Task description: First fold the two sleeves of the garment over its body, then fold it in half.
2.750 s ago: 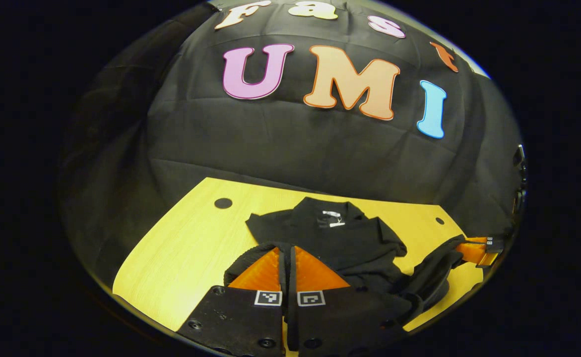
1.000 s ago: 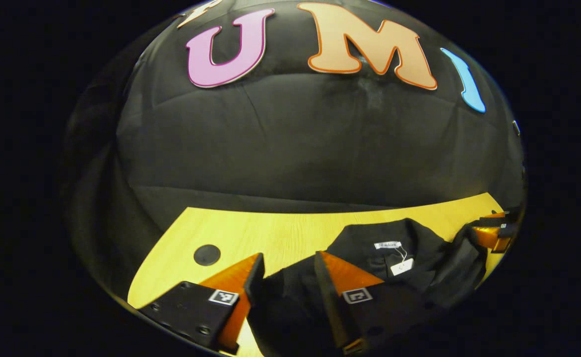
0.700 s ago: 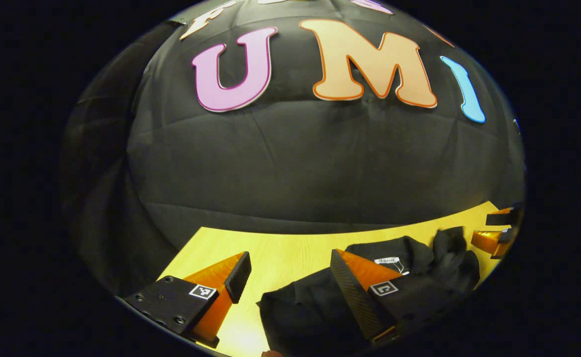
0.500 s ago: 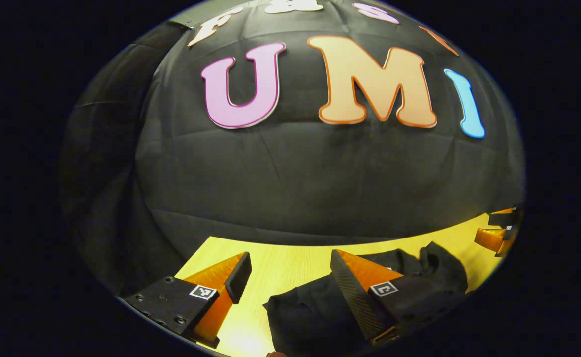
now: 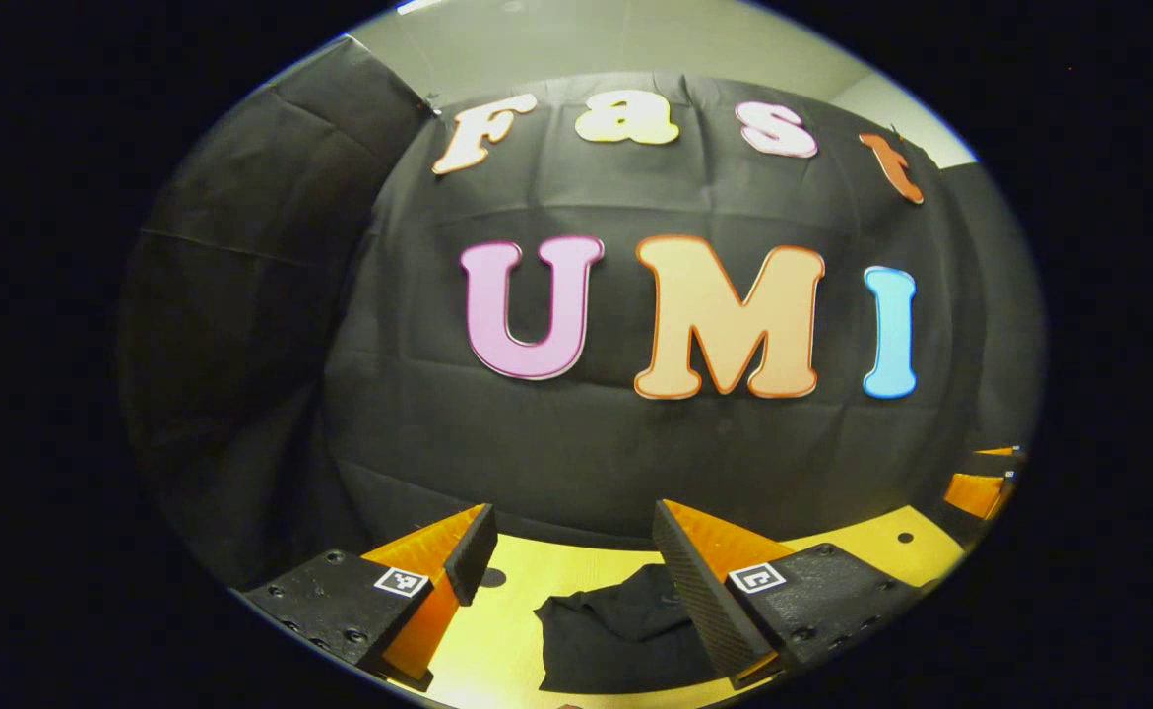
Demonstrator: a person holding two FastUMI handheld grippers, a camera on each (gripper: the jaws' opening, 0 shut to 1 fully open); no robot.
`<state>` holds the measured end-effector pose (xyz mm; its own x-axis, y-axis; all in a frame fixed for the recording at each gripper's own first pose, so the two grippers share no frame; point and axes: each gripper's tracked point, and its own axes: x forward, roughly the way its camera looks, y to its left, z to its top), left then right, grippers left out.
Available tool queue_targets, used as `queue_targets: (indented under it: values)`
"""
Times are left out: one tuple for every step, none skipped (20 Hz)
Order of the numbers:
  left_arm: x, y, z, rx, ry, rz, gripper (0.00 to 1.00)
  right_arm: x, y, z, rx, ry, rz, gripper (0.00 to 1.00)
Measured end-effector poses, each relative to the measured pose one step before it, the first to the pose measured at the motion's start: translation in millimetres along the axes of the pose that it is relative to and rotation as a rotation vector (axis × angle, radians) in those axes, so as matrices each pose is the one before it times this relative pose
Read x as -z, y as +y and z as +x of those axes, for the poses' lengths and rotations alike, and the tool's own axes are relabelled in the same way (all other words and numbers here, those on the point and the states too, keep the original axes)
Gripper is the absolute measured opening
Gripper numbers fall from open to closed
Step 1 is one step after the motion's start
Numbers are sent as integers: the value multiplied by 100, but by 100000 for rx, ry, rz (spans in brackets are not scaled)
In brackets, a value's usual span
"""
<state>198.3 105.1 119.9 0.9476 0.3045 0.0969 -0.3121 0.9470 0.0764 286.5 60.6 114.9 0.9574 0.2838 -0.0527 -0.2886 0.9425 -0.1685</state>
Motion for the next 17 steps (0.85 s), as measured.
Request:
queue_targets:
  values:
    - [18,30,-1605,-757,-221,-96,92,-169,275,-1567,494,-2767,-1068,99]
    - [54,-19,-1482,-608,-6,-223,92,-16,190,-1439,1099,-1328,-1127,100]
    - [311,-4,-1323,-623,738,-230,92,-279,315,-1649,1242,-1937,-496,100]
    - [337,124,-1242,-1298,338,-323,92,-394,532,-1473,119,-2060,-104,100]
    - [364,84,-1167,50,723,-717,92,-7,597,-1410,-30,-1093,359,100]
    - [325,-416,-1442,784,825,-1033,93,148,515,-1352,-490,-590,1167,99]
    - [710,-188,-987,1978,1494,-682,92,142,308,-1484,-396,-660,1484,99]
    - [938,-268,-913,1386,1879,-153,92,360,75,-1090,264,75,1216,100]
    - [1052,-166,-570,332,2329,328,93,670,-45,-949,-147,242,635,98]
    - [1169,47,-346,237,2338,451,93,585,-263,-727,715,519,179,100]
    - [925,-1,-502,-241,2215,461,93,824,-407,-840,1364,773,1000,98]
    - [763,10,-365,-635,1649,123,93,570,-105,-656,-341,387,2196,100]
    - [570,-43,-253,-432,1082,218,93,570,227,-590,-857,-113,2869,100]
    - [469,-51,-222,-793,1301,562,93,395,123,-337,-1248,-337,3183,99]
    - [291,22,-145,-979,699,1001,93,491,-178,-212,-551,-264,2809,99]
    - [53,-109,-111,-697,375,1093,93,301,-242,-226,-467,-34,2018,99]
    - [-345,-281,-163,-287,-607,850,93,272,-273,-256,-676,384,959,98]
